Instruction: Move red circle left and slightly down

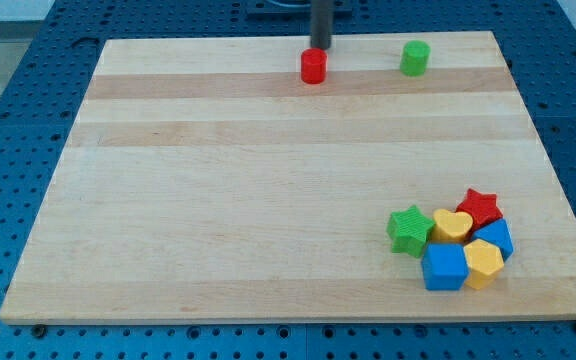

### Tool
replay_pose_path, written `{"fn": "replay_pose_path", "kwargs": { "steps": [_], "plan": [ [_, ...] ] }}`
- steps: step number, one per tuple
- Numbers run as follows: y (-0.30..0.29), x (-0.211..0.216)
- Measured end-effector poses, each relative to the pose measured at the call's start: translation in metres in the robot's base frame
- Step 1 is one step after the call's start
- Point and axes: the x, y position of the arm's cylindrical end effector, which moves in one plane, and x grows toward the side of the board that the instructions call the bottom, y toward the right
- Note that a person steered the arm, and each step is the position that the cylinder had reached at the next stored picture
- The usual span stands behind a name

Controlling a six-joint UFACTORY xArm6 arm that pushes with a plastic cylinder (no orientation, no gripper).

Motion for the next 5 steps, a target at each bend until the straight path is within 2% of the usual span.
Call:
{"fn": "replay_pose_path", "kwargs": {
  "steps": [1, 2, 4, 5],
  "plan": [
    [-0.013, 0.025],
    [0.014, 0.037],
    [0.026, 0.043],
    [0.032, 0.066]
  ]
}}
